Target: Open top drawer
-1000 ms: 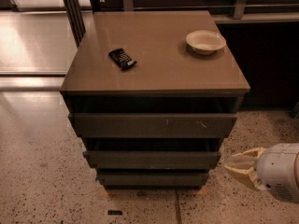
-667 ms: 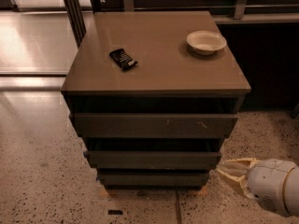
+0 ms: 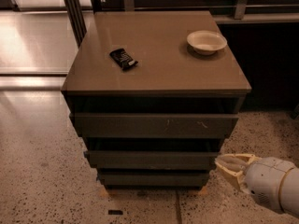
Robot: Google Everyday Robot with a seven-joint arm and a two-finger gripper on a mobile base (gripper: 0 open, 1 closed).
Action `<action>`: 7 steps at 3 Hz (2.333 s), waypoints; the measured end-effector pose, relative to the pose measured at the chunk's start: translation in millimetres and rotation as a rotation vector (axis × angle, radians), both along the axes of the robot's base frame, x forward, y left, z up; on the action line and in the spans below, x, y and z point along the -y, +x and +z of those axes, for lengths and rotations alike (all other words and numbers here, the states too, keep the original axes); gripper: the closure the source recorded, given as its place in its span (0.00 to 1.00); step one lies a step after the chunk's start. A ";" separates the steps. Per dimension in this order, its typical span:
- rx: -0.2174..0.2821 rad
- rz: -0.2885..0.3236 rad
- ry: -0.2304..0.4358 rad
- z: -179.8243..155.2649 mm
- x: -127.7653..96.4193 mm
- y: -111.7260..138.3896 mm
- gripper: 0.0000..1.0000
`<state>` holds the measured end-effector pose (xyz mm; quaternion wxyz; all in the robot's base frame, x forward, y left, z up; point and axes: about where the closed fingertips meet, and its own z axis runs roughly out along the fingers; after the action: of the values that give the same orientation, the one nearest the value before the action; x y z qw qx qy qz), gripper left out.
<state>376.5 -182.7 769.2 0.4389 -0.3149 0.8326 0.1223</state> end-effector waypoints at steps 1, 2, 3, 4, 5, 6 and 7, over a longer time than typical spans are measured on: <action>-0.010 0.032 0.016 -12.6 -9.4 9.9 1.00; -0.034 0.068 0.008 -30.8 -15.2 31.7 1.00; -0.033 0.096 -0.015 -41.4 -21.5 61.0 1.00; 0.007 0.087 -0.045 -36.7 -20.0 98.3 1.00; 0.055 0.063 -0.057 -29.7 -18.8 130.9 1.00; 0.088 0.002 -0.076 -41.8 -19.5 199.7 1.00; 0.084 0.022 -0.079 -43.4 -31.9 205.3 1.00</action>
Offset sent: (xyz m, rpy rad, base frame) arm 0.0659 0.0301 -0.0592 -0.0104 0.0763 0.1446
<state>581.8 -150.8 725.8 0.4591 -0.3462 0.8141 0.0808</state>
